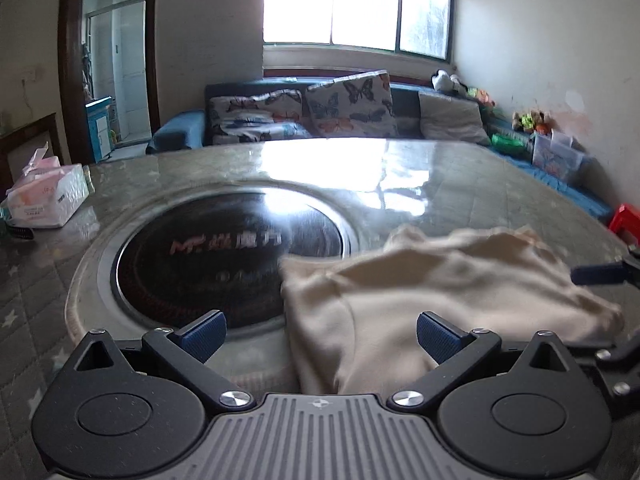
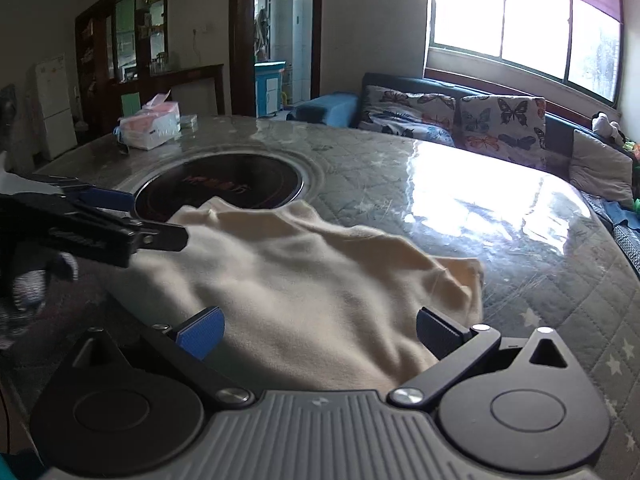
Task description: Fold clothes
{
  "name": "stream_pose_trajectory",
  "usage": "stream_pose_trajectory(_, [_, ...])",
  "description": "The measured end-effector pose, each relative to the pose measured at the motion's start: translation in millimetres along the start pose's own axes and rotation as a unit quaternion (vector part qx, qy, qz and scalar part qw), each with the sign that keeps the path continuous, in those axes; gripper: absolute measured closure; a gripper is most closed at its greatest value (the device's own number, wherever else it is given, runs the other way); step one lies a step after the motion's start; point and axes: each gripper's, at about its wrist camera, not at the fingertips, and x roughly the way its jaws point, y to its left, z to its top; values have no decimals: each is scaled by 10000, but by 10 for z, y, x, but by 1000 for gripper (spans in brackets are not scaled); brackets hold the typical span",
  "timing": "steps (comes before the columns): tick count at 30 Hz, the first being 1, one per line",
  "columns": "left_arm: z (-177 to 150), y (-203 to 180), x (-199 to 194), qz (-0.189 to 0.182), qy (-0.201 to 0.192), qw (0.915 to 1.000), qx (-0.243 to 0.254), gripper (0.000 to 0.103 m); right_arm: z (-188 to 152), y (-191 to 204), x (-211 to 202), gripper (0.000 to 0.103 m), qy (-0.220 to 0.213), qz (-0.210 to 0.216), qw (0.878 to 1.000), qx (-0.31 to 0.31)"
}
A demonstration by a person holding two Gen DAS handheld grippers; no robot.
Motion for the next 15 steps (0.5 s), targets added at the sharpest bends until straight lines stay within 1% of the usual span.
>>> stream_pose_trajectory(2, [-67,-38,11,51,75,9999,97,0,-36,26,48,0,98,13,9999,-95])
stream_pose_trajectory(4, [-108,-64,23,115,101,9997,176,0,-70,19,82,0,146,58,9999,-21])
stream_pose_trajectory(6, [-110,-58,18,106,99,9998,154,0,-80,0,85,0,172,107,9998,55])
stream_pose_trajectory(9, [-68,-38,-6,88,102,9999,93,0,-50,14,54,0,164,106,9998,-69])
stream_pose_trajectory(11, [-52,-21,-47,110,52,9999,67,0,-6,28,25,0,79,77,9999,-132])
stream_pose_trajectory(15, [-46,50,-86,188,48,9998,-88,0,73,7,40,0,-63,197,9998,33])
